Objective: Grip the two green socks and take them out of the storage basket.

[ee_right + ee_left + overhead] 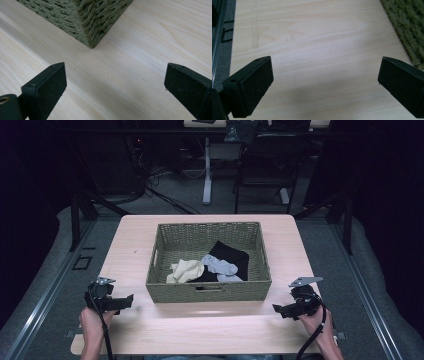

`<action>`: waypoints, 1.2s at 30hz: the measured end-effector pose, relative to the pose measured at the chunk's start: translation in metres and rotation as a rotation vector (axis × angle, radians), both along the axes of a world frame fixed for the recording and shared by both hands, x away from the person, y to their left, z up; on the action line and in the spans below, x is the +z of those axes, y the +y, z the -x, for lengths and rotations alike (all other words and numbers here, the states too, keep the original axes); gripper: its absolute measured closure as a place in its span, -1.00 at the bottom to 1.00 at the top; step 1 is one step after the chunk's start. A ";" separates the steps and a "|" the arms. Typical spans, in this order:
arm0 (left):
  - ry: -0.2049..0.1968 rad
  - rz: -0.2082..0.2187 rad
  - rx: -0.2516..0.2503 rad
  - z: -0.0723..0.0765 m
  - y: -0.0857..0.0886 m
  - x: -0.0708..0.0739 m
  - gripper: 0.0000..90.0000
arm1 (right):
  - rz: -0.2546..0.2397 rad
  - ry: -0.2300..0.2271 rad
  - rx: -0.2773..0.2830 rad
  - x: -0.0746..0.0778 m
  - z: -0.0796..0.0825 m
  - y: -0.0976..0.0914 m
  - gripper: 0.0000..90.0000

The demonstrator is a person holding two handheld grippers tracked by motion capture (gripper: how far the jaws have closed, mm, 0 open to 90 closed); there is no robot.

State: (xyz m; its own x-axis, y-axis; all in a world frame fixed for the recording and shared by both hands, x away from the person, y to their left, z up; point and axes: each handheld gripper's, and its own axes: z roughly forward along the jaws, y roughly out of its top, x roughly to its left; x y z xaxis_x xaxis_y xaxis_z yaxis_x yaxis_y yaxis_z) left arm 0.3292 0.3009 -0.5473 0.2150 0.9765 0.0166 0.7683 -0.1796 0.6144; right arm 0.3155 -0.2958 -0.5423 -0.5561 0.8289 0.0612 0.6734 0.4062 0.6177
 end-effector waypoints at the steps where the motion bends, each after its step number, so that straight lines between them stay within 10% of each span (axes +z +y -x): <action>1: -0.008 0.012 -0.003 0.000 -0.001 0.006 -1.00 | 0.000 0.003 -0.002 -0.001 0.000 0.000 -0.92; 23: -0.080 0.053 -0.156 -0.035 -0.038 0.100 -1.00 | -0.007 0.022 -0.010 -0.002 -0.001 -0.001 -0.91; 36: -0.061 0.043 -0.245 -0.068 -0.072 0.124 -1.00 | -0.004 0.022 -0.007 -0.003 -0.001 -0.003 -0.91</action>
